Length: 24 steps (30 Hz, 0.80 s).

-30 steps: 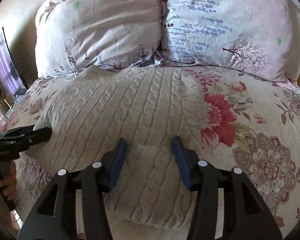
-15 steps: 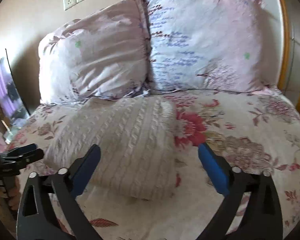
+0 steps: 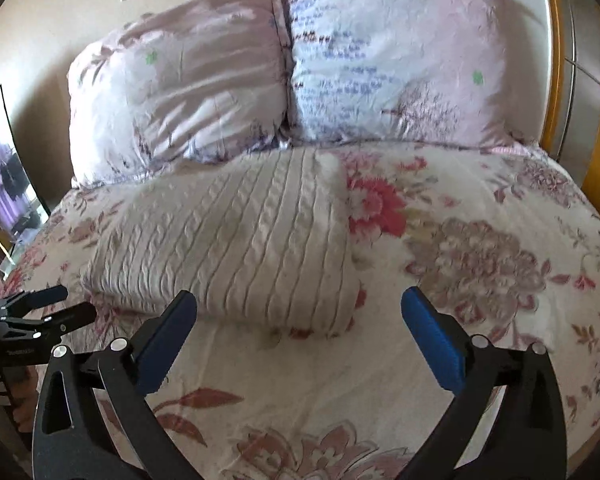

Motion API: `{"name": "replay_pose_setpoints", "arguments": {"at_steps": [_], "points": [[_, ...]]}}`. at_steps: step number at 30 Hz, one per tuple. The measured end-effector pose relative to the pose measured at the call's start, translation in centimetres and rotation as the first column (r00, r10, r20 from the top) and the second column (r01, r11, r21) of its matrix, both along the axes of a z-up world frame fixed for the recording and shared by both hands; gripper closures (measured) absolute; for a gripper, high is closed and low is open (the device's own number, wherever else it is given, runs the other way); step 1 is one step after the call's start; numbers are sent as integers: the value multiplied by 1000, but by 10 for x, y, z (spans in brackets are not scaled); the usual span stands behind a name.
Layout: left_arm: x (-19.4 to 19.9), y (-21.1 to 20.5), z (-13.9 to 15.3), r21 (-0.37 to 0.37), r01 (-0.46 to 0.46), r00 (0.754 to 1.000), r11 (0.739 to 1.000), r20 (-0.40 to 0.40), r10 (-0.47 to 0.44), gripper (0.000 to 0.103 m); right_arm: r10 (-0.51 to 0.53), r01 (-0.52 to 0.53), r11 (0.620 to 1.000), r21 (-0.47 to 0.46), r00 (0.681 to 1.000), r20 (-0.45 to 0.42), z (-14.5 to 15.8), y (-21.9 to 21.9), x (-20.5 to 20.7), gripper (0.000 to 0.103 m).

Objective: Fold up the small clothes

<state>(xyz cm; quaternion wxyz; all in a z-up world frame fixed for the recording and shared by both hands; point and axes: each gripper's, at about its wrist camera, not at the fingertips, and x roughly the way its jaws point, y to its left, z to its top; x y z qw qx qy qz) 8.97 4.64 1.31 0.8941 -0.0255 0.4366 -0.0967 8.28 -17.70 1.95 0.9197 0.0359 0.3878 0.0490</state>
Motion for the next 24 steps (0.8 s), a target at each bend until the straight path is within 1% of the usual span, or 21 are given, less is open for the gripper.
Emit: {"name": "replay_pose_setpoints", "arguments": {"at_steps": [5,8,14,19,24], "points": [[0,-8,-5,33,-1,1000,999,-19,2,2,-6,5,1000,-31,999,-38,-11,9,-1,1],[2,-13,-9,64,-1,999,998,-32,3,2,0,-2,1000,-30,998,-65,-17,13,0,1],[4,-17,-17,93,-5,998,996,-62,11,2,-13,7,999,-53,995,-100,-27,17,1,1],[6,-19,-18,111,-8,998,994,-59,14,2,-20,11,997,-72,993,-120,-31,19,2,1],[6,-24,-19,154,-17,998,988,-55,26,2,-40,27,995,-98,989,-141,-37,20,3,1]]}}
